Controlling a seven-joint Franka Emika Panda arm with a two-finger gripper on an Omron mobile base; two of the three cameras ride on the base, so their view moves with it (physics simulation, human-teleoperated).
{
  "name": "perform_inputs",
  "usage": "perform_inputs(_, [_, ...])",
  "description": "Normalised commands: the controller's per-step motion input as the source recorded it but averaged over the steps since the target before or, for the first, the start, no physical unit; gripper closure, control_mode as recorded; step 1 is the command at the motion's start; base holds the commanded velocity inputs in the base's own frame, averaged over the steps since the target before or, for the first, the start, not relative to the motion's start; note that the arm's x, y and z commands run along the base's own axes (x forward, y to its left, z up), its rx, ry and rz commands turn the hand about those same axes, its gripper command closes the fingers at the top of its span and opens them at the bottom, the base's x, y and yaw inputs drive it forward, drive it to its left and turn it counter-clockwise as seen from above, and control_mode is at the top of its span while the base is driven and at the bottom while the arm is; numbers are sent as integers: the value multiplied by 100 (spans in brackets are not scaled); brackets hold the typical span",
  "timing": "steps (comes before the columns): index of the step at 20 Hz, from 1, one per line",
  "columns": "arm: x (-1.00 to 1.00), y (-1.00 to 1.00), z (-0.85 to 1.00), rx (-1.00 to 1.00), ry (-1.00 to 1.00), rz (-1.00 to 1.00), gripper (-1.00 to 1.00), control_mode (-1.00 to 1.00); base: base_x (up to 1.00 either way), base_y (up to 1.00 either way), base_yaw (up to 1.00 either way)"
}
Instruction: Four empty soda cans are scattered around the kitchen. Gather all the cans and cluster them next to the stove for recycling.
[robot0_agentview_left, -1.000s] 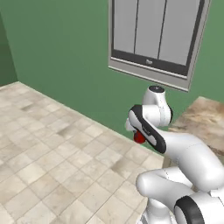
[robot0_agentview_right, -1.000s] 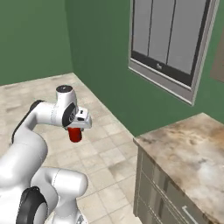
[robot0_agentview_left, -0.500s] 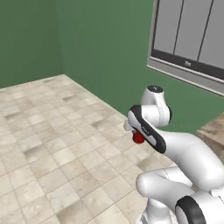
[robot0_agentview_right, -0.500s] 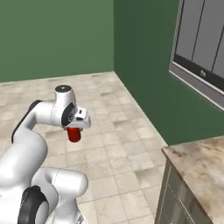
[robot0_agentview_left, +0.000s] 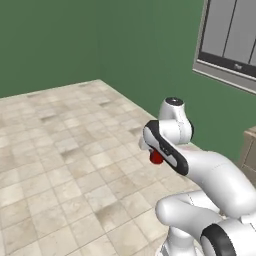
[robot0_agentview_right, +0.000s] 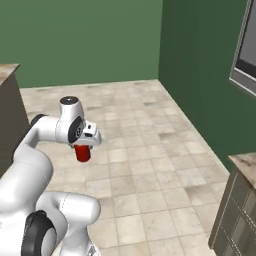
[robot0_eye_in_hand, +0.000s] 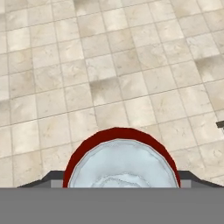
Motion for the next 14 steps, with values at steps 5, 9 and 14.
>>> perform_inputs(5, [0, 0, 0, 0, 0, 0, 100, 100, -56, 77, 10])
perform_inputs(9, [0, 0, 0, 0, 0, 0, 100, 100, -7, 99, 0])
perform_inputs(14, [0, 0, 0, 0, 0, 0, 100, 100, 0, 97, -1])
